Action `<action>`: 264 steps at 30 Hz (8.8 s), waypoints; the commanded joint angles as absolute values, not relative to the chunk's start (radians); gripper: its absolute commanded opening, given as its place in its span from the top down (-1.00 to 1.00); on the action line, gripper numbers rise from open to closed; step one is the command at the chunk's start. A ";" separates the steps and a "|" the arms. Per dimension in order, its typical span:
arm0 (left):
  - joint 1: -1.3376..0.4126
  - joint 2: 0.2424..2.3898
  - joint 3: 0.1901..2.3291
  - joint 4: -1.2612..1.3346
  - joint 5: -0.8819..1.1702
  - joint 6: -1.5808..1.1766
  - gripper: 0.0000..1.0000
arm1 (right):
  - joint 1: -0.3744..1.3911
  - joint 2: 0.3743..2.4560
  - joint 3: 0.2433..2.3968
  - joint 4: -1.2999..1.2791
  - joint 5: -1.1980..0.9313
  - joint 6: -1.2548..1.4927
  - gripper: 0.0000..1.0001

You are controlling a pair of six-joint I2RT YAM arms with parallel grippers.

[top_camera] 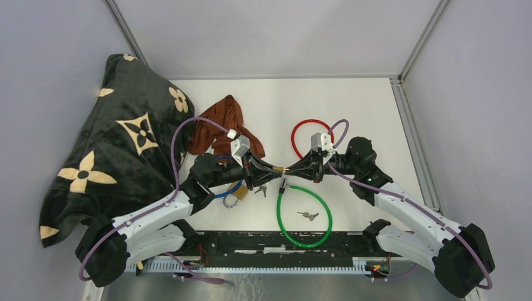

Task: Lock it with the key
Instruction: Lock the lock.

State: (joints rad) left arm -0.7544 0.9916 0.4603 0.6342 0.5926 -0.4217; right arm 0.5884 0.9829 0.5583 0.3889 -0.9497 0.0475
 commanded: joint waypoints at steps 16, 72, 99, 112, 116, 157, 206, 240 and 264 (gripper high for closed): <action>-0.805 1.075 0.496 0.879 0.489 -0.453 0.95 | 0.789 1.043 0.654 0.618 -0.995 0.172 1.00; -0.767 0.899 0.442 1.018 0.772 -0.301 0.96 | 0.687 0.786 0.691 0.240 -0.907 0.031 1.00; -0.824 1.008 0.573 0.798 0.669 -0.331 0.96 | 0.713 0.918 0.570 0.577 -0.890 0.181 1.00; -0.881 1.066 0.549 0.755 0.676 -0.327 0.95 | 0.739 1.005 0.589 0.730 -0.890 0.251 1.00; -0.880 1.056 0.585 0.689 0.662 -0.233 0.96 | 0.740 1.005 0.581 0.638 -0.884 0.173 1.00; -0.778 0.847 0.455 0.719 0.558 -0.294 0.96 | 0.657 0.755 0.608 0.193 -0.756 -0.174 -0.38; -0.772 0.936 0.406 0.861 0.325 -0.576 0.95 | 0.740 0.974 0.536 0.968 -0.942 0.454 1.00; -0.794 0.927 0.449 1.034 0.638 -0.216 0.96 | 0.843 0.861 0.796 0.002 -0.819 -0.182 1.00; -0.770 0.909 0.484 1.045 0.731 -0.331 0.95 | 0.825 0.680 0.677 0.156 -0.625 -0.124 0.49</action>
